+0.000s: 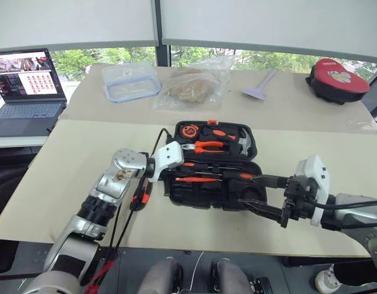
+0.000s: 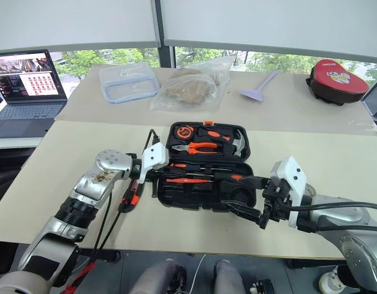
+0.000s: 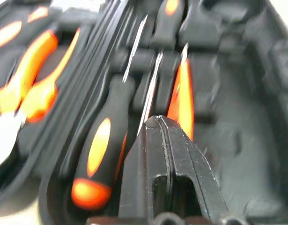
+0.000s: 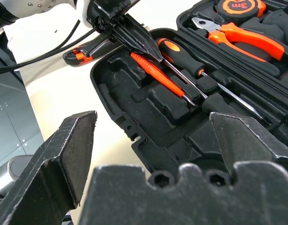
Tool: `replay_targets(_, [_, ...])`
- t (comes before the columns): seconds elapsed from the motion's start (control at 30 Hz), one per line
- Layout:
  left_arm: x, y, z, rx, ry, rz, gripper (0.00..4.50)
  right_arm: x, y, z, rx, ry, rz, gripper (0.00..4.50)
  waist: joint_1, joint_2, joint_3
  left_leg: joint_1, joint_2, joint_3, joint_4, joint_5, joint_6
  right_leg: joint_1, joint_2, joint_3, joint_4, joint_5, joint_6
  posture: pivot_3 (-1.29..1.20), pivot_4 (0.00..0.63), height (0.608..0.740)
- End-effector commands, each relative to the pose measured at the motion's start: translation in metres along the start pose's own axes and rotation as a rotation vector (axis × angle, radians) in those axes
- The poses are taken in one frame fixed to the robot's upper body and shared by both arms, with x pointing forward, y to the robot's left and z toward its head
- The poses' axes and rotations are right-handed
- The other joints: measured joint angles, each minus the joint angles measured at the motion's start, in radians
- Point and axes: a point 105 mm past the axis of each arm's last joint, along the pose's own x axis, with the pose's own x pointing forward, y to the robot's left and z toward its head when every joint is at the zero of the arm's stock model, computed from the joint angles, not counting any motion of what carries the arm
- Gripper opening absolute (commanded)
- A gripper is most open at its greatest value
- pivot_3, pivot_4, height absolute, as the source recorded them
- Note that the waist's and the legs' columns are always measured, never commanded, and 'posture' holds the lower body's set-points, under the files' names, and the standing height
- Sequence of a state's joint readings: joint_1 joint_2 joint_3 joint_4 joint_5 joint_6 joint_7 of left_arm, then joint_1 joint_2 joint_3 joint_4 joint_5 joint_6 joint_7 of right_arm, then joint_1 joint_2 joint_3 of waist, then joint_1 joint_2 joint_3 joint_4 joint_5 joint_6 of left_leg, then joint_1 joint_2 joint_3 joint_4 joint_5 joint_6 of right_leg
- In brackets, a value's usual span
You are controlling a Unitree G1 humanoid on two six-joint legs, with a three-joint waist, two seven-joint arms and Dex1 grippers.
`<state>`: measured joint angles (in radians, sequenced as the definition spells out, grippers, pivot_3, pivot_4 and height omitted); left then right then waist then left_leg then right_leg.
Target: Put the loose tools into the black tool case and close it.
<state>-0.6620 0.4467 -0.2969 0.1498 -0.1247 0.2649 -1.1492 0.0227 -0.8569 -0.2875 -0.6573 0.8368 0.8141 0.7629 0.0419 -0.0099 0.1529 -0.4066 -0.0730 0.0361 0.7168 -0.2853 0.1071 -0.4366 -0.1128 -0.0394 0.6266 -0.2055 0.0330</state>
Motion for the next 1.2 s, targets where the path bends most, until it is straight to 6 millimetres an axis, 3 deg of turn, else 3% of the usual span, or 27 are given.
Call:
replay_targets(0.03, [0.003, -0.004, 0.015, 0.052, -0.034, -0.022, 0.01, -0.001, 0.001, 0.008, -0.046, -0.022, 0.005, 4.5, -0.002, 0.0, 0.0, 0.0, 0.0, 0.0, 0.0, 0.0, 0.0, 0.0, 0.0, 0.0, 0.0, 0.0, 0.0, 0.0, 0.15, 0.728])
replay_targets(0.33, [0.012, -0.012, -0.022, 0.031, 0.083, -0.023, 0.01, -0.001, 0.003, 0.007, -0.04, -0.025, 0.0, 4.5, -0.001, 0.0, 0.0, 0.0, 0.0, 0.0, 0.0, 0.0, 0.0, 0.0, 0.0, 0.0, 0.0, 0.0, 0.0, 0.0, 0.15, 0.728])
replay_targets(0.73, [-0.004, -0.02, -0.041, 0.007, 0.131, -0.012, 0.01, -0.001, 0.004, 0.003, -0.026, -0.025, -0.007, 4.5, -0.007, 0.002, -0.001, 0.002, 0.0, 0.0, -0.002, 0.0, 0.0, 0.0, 0.0, 0.001, 0.0, 0.0, 0.0, 0.0, 0.15, 0.728])
replay_targets(1.0, [-0.016, -0.002, 0.005, -0.031, -0.044, 0.047, 0.01, 0.002, 0.001, 0.008, -0.052, -0.03, -0.002, 4.5, -0.005, 0.002, -0.001, 0.001, 0.0, 0.0, -0.002, 0.0, 0.0, 0.0, 0.0, 0.001, 0.0, 0.0, 0.0, 0.0, 0.15, 0.728])
replay_targets(1.13, [-0.048, 0.003, 0.016, -0.086, -0.059, 0.112, 0.01, 0.006, 0.002, 0.023, -0.107, -0.064, 0.028, 4.5, -0.007, 0.001, -0.001, 0.0, 0.0, 0.0, -0.001, 0.0, 0.0, -0.001, 0.0, 0.001, 0.0, 0.0, 0.0, 0.0, 0.15, 0.728])
replay_targets(1.2, [-0.072, 0.005, 0.015, -0.141, -0.036, 0.194, 0.52, 0.007, 0.004, 0.032, -0.136, -0.074, 0.063, 4.5, -0.011, 0.001, -0.001, 0.0, 0.0, 0.0, -0.001, 0.0, 0.0, -0.001, 0.0, 0.001, 0.001, 0.0, 0.0, 0.0, 0.15, 0.728])
